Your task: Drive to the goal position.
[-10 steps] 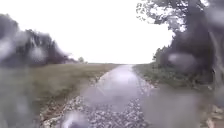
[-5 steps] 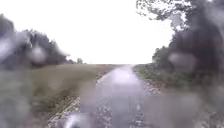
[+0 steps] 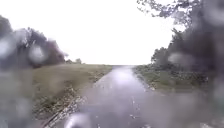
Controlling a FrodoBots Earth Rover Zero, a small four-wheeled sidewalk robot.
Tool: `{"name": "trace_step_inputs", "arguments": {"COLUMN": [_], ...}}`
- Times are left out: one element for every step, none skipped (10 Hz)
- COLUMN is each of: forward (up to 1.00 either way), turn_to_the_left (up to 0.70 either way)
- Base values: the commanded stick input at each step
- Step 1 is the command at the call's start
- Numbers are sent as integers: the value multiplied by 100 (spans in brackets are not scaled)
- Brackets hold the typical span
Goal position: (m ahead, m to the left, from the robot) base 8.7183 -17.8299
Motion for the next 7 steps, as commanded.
{"name": "trace_step_inputs", "arguments": {"forward": [100,100,100,100,100,100,100], "turn_to_the_left": [0,0,-29,-37,-25,0,0]}}
